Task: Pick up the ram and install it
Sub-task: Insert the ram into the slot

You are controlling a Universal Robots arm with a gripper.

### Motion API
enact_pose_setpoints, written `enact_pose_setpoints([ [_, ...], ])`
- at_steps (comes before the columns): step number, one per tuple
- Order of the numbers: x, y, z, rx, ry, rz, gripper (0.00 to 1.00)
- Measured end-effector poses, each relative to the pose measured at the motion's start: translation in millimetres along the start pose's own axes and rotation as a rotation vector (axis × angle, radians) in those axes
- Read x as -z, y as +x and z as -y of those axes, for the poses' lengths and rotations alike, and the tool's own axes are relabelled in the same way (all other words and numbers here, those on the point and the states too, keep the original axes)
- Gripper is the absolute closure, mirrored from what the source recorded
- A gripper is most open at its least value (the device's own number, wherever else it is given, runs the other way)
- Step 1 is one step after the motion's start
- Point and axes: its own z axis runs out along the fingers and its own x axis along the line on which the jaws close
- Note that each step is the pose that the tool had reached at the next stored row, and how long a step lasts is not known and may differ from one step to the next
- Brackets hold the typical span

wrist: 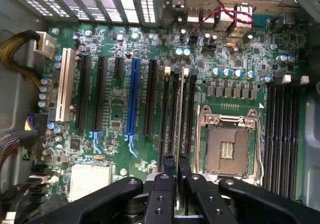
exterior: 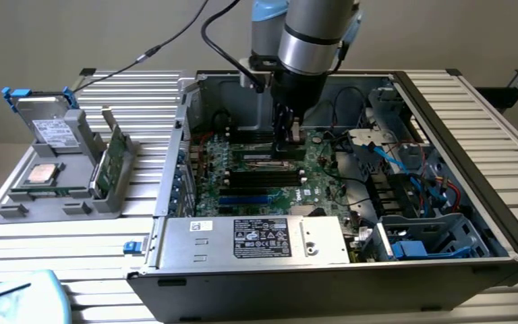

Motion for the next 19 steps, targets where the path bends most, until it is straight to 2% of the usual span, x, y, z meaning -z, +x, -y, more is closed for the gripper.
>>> enact_pose_setpoints([
  [10, -18.1, 1.9, 1.9, 0.0, -0.0009, -0.0007, 0.86],
  [16, -29.5, 2.0, -1.2, 0.0, -0.001, -0.0007, 0.86],
  [19, -31.4, 2.0, -1.2, 0.0, -0.0012, -0.0008, 0.86],
])
